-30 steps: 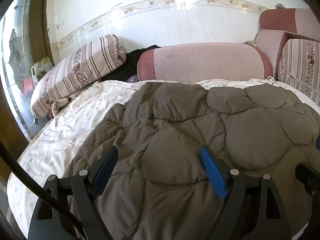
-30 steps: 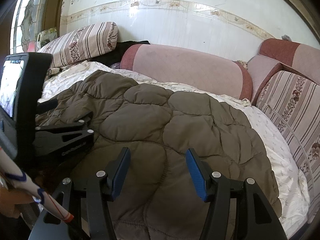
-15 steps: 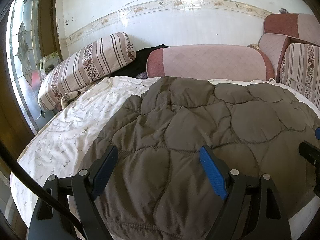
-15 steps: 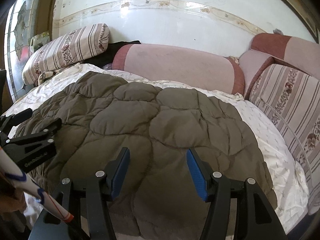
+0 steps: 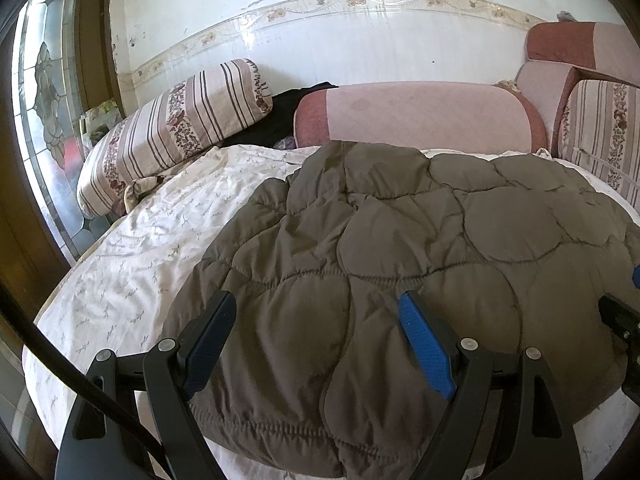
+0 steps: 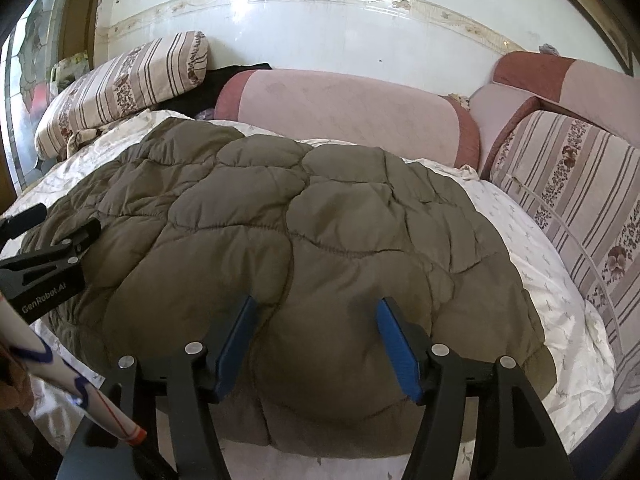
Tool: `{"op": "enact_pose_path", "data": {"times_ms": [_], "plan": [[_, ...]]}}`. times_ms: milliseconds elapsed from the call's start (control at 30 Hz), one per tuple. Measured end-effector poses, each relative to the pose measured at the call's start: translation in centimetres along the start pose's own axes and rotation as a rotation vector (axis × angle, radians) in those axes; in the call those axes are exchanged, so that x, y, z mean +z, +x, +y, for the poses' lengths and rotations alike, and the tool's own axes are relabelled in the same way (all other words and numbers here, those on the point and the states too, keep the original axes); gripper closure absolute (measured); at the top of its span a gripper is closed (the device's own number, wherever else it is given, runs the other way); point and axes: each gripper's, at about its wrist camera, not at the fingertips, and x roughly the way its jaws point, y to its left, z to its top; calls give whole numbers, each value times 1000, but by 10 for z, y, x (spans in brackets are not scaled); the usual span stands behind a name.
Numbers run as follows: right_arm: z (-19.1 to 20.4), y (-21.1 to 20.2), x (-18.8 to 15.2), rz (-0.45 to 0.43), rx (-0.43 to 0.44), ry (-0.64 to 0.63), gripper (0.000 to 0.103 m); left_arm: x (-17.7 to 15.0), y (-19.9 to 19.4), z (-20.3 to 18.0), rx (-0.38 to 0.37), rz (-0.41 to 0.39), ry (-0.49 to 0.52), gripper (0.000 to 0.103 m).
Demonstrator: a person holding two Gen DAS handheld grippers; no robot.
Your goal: Fold large clothes
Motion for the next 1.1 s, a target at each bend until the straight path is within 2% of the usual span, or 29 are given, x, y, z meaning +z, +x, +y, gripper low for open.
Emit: {"op": "enact_pose_path", "data": {"times_ms": [367, 600, 800, 967, 1100], "plan": [[-13, -22, -6, -12, -7, 86, 35, -5, -9, -2, -27, 2, -7, 20], [-24, -8, -10, 48, -17, 119, 35, -4, -6, -3, -30, 10, -18, 20], [-18, -4, -13, 50, -30, 92, 35, -3, -5, -3, -30, 12, -14, 20], [-19, -6, -13, 42, -34, 88, 35, -3, -6, -2, -30, 9, -16, 20], [-16, -18, -10, -23, -84, 51, 35, -3, -7, -2, -35, 6, -23, 20]]}}
